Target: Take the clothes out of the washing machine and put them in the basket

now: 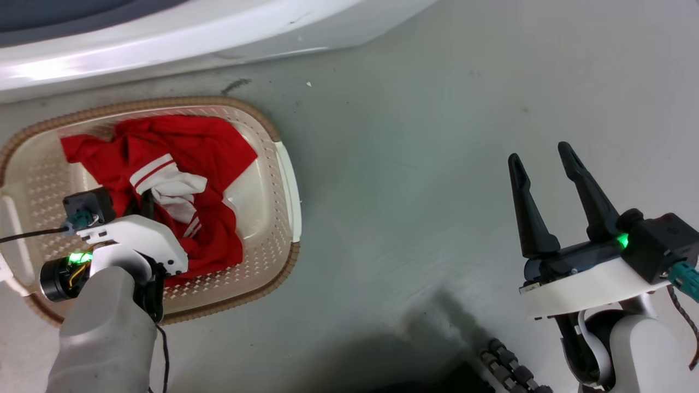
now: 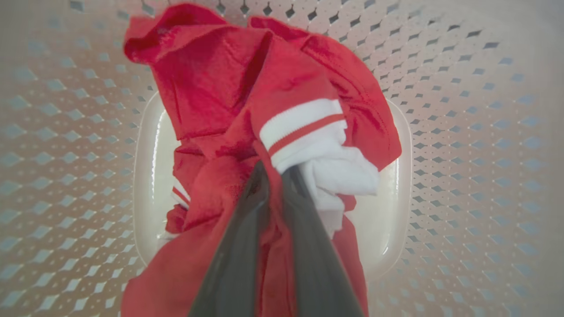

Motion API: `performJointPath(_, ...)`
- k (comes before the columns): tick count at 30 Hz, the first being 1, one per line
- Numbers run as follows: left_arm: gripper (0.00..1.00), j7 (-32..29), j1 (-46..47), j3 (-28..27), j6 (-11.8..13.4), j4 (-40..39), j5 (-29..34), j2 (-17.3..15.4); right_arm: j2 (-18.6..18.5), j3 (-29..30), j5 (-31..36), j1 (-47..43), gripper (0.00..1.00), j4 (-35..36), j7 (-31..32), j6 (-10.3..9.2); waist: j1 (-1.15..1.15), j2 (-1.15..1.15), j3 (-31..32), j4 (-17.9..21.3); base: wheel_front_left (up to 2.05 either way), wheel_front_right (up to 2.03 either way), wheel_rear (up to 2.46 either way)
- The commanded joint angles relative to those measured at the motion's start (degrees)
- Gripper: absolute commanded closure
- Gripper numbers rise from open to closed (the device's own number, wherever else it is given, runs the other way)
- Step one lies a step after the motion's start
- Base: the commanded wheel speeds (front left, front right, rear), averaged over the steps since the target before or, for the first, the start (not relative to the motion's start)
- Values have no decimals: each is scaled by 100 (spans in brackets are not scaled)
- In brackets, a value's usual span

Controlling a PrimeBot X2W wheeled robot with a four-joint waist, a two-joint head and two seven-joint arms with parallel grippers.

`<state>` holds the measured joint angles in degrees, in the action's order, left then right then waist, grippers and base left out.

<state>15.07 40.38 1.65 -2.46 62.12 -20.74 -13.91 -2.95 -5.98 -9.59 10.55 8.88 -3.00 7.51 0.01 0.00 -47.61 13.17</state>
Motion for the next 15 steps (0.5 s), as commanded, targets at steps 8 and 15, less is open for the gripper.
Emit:
performJointPath(8, 7, 13, 336, 33, 41, 622, 59, -124, 13, -73, -93, 209, 0, -224, -168, -4, -1, 0, -155, 161, 0, 0, 0)
performJointPath(15, 0, 13, -55, 20, 17, 523, 81, 24, 12, -85, -31, 249, 0, -486, -225, -4, -1, 0, 485, -6, 0, 0, 0)
